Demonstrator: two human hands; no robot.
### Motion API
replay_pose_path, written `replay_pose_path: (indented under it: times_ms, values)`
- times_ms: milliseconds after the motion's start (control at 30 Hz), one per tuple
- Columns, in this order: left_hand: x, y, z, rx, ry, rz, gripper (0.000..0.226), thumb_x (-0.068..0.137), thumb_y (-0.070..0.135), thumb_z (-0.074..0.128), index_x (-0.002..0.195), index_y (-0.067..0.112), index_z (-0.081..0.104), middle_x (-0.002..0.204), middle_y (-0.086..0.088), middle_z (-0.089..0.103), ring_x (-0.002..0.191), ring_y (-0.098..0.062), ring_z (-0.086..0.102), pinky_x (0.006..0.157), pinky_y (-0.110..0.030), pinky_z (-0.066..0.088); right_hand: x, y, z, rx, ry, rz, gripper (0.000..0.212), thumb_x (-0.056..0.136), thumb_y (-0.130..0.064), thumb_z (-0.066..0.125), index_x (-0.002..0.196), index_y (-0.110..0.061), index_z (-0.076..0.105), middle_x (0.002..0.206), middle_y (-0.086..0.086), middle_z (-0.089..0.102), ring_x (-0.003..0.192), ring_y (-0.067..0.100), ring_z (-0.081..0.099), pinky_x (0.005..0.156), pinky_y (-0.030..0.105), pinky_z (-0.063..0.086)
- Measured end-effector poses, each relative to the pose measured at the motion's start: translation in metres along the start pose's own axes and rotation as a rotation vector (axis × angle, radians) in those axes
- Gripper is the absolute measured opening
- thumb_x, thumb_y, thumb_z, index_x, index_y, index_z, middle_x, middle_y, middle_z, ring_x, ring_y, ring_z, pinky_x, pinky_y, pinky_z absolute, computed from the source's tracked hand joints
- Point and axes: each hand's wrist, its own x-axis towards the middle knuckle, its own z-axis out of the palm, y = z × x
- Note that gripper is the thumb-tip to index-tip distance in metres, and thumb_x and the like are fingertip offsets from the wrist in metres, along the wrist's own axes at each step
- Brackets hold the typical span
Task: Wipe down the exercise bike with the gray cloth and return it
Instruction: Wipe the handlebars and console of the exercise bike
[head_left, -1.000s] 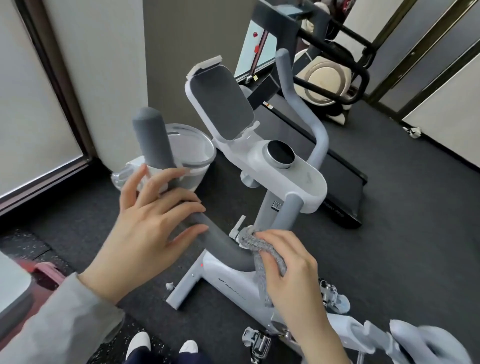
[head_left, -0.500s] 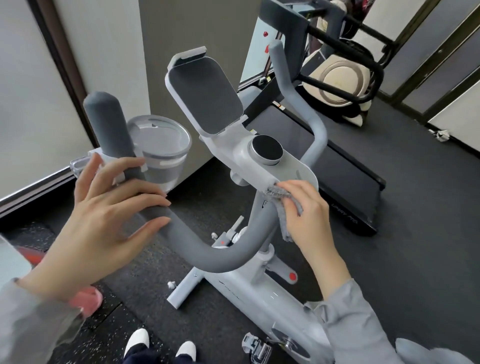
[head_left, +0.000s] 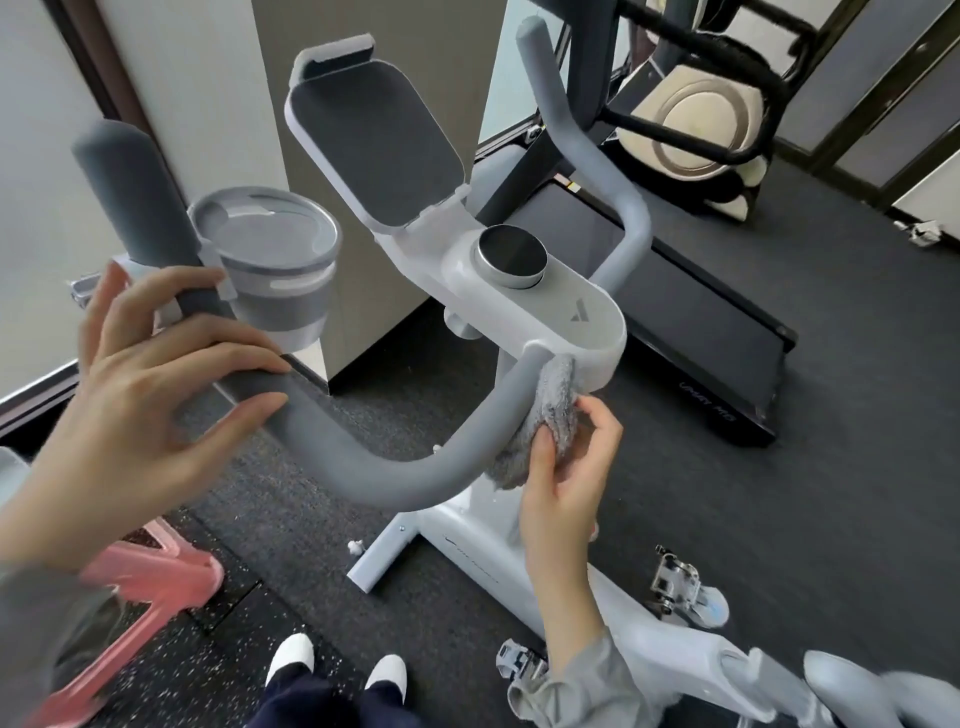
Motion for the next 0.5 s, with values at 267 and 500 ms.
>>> replay_pose_path:
  times_ms: [267, 500]
  values:
    - [-0.002, 0.006, -0.001, 0.060, 0.063, 0.051, 0.040, 0.088, 0.044, 0.048, 0.093, 0.012, 0.071, 0.100, -0.001, 0.068, 0.135, -0.027, 0.033, 0.108, -0.066, 0.018, -0.047, -0.014, 0.014, 0.162, 0.051, 0.123, 0.048, 0.083, 0.005, 0.051, 0.114, -0.031, 0.046, 0.118, 0.017, 0.049, 0.110, 0.029, 0.054, 0.095, 0.031, 0.046]
    - [-0.002, 0.000, -0.003, 0.076, 0.125, 0.141, 0.033, 0.087, 0.039, 0.055, 0.092, 0.012, 0.072, 0.098, 0.000, 0.071, 0.132, -0.026, 0.036, 0.116, -0.052, 0.005, -0.087, -0.036, 0.046, 0.254, 0.210, 0.151, 0.054, 0.080, 0.027, 0.051, 0.111, -0.018, 0.045, 0.102, -0.034, 0.053, 0.096, 0.007, 0.056, 0.085, 0.015, 0.048]
